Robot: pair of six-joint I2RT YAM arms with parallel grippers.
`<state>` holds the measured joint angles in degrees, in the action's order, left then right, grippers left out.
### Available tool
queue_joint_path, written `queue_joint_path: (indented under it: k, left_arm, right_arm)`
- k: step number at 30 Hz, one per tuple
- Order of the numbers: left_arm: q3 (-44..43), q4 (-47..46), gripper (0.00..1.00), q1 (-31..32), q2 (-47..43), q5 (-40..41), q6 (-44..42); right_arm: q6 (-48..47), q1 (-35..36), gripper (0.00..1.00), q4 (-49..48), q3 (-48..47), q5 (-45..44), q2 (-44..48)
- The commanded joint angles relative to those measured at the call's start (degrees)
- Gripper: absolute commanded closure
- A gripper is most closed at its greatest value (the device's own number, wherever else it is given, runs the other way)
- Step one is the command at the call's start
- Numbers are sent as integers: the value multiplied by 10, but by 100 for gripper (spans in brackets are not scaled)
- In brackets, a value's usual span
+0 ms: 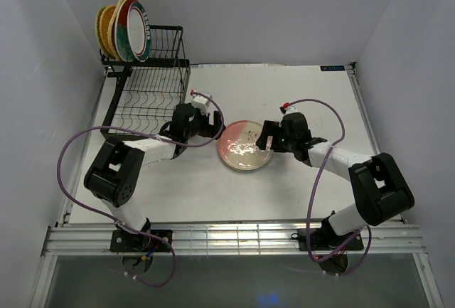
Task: Load the plates into the dish rack
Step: Pick up the plate at the center of the board.
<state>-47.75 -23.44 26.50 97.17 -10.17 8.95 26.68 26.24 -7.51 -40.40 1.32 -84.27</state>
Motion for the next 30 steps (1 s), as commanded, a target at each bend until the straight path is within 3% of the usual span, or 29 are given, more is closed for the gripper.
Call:
queue_joint_path:
  k: [1, 6, 12, 15, 19, 30]
  left_arm:
    - [-20, 8, 5, 3, -7, -12, -7]
    - [-20, 9, 5, 4, -7, -19, -7]
    - [-23, 12, 5, 3, -5, -20, -6]
    - [-24, 13, 5, 4, -5, -19, -8]
    - [-24, 15, 5, 3, -4, -19, -8]
    - [-27, 18, 5, 3, -2, -20, -9]
  right_arm:
    - [7, -4, 10, -20, -4, 10, -14]
    - [10, -6, 11, -22, -6, 20, -27]
    - [14, -6, 24, -34, 1, 32, -16]
    - [14, -7, 35, -39, 6, 43, -12]
    - [17, -9, 57, -47, 5, 69, -19]
    - [27, -18, 92, -66, 21, 85, 0]
